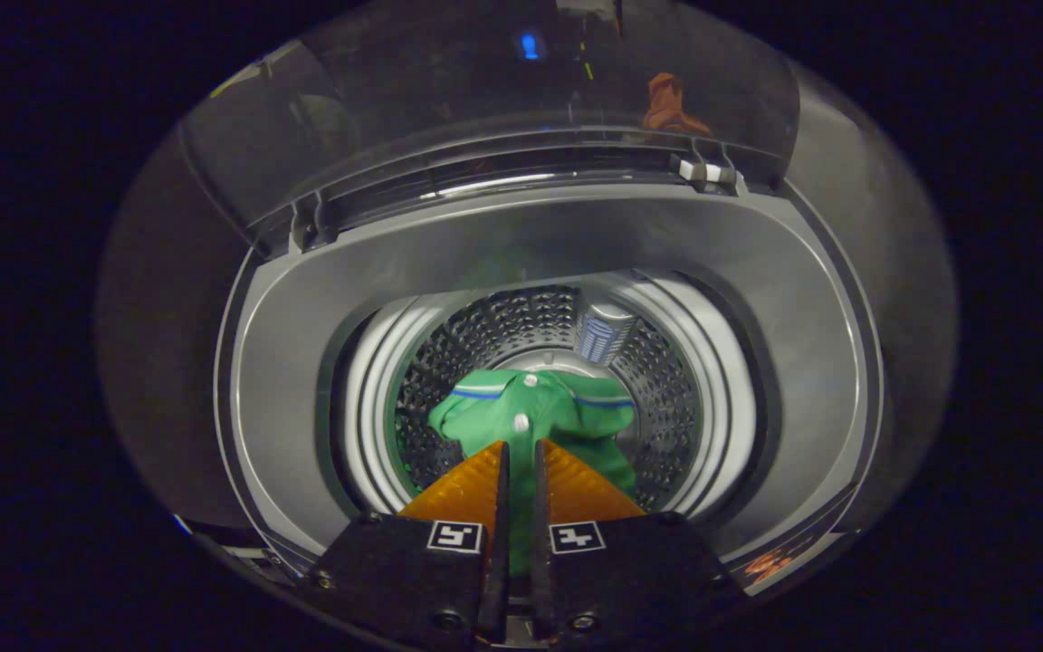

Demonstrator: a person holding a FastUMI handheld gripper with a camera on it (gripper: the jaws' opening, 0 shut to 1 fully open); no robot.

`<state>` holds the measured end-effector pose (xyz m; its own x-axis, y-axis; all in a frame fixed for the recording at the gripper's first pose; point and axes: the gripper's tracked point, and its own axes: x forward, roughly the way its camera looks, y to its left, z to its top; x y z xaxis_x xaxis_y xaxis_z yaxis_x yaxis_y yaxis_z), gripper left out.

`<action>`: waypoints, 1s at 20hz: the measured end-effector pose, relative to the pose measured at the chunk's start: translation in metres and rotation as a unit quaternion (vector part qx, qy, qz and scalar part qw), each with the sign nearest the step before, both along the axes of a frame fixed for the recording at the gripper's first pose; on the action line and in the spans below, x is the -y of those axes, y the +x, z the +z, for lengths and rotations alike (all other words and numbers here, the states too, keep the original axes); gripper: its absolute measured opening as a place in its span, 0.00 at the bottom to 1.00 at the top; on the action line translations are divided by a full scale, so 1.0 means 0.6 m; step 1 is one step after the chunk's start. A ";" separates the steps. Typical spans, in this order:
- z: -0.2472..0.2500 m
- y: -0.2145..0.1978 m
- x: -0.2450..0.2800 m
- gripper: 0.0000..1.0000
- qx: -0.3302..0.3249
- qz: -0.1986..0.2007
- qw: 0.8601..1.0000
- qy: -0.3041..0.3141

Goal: Put the clothes into the washing machine and then close the washing machine lid.

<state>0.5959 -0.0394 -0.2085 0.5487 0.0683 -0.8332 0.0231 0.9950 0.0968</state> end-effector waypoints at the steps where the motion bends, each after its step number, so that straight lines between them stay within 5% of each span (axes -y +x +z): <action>1: 0.005 0.000 0.000 0.14 0.009 0.003 1.000 -0.004; 5: 0.026 0.000 -0.002 0.66 0.040 0.013 0.999 -0.011; 14: 0.087 -0.020 0.018 0.65 0.099 0.029 0.994 -0.039; 20: 0.203 -0.022 0.034 0.65 0.184 0.040 0.981 -0.049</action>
